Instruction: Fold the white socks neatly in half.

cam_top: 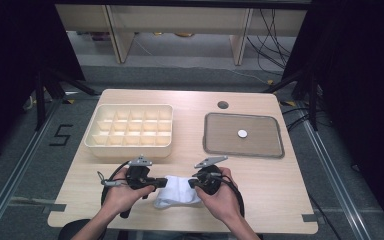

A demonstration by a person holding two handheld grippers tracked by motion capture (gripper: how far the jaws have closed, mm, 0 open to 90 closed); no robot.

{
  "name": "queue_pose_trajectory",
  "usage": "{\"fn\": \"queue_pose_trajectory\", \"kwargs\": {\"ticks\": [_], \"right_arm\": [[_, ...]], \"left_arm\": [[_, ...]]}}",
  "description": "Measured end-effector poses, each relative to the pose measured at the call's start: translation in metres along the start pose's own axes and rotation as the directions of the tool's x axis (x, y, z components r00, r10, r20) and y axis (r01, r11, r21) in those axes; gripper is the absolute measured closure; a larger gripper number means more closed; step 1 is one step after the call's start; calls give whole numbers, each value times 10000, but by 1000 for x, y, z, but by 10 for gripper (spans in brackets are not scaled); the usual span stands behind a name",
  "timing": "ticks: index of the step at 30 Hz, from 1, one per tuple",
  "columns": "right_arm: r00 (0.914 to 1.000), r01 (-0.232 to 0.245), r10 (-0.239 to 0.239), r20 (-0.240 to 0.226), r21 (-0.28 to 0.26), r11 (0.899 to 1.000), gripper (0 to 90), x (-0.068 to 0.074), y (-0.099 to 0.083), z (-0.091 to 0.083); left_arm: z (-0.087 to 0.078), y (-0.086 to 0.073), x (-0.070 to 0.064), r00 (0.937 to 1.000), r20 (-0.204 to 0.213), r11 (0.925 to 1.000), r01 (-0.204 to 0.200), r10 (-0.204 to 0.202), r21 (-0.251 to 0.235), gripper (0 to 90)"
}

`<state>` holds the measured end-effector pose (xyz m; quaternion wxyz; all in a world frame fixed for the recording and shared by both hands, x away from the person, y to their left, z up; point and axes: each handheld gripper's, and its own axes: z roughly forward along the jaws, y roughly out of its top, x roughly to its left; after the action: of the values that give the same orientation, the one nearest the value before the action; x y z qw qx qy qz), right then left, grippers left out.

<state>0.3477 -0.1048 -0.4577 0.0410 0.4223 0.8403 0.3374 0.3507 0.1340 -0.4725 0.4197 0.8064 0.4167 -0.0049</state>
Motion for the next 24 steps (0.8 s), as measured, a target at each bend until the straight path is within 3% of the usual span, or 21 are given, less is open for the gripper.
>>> {"fn": "queue_pose_trajectory", "kwargs": {"ticks": [2, 3, 6, 7, 8, 10, 12, 13, 14, 17, 20, 21, 22, 24], "right_arm": [[9999, -76, 78, -108, 153, 9999, 900, 1, 1, 6], [9997, 149, -146, -218, 143, 9998, 900, -1, 1, 11], [9997, 104, -94, -231, 424, 9990, 900, -3, 1, 18], [9996, -198, 213, -208, 683, 9975, 900, -2, 0, 20], [9997, 91, -77, -237, 609, 9981, 900, -5, -1, 22], [9998, 70, -57, -203, 677, 9977, 900, -6, -3, 25], [9995, -313, 317, -21, 1081, 9937, 900, -6, -5, 27], [9998, -90, 105, -155, 958, 9954, 900, -8, -6, 29], [9993, -344, 359, -106, 1135, 9929, 900, -7, -7, 28], [9993, -367, 369, 5, 1063, 9937, 900, -6, -6, 29], [9997, 110, -99, -234, 470, 9988, 900, -6, -4, 26], [9991, -358, 371, -191, 666, 9971, 900, -2, -3, 23], [9996, -38, 50, -283, 425, 9991, 900, -2, -2, 23], [9992, 149, -138, -365, 308, 9994, 900, 0, -1, 23]], "left_arm": [[6, -4, 0, 9998, 173, 9998, 23, -26, 217, 892], [8, -5, 1, 9996, 269, 9995, 30, -38, 319, 893], [14, -10, -1, 9998, 161, 9977, -81, 70, 669, 894], [15, -11, -1, 9998, 153, 9970, -114, 103, 767, 894], [17, -12, -1, 9998, 72, 9960, -163, 158, 884, 894], [20, -15, 0, 9997, 7, 9940, -226, 227, 1072, 894], [23, -17, 0, 9997, -11, 9935, -230, 233, 1111, 893], [24, -19, 0, 9997, -16, 9925, -255, 259, 1193, 893], [24, -20, 1, 9997, 52, 9930, -227, 222, 1159, 893], [20, -19, 1, 9999, 104, 9954, -76, 66, 958, 865], [6, -15, 1, 10000, 15, 9994, 6, -6, 341, 829], [2, -13, 2, 9999, -81, 9999, 93, -92, 75, 807], [-3, -11, 4, 9995, -265, 9997, 167, -171, -188, 784], [-7, -10, 9, 9979, -511, 9986, 390, -408, -355, 724]]}}
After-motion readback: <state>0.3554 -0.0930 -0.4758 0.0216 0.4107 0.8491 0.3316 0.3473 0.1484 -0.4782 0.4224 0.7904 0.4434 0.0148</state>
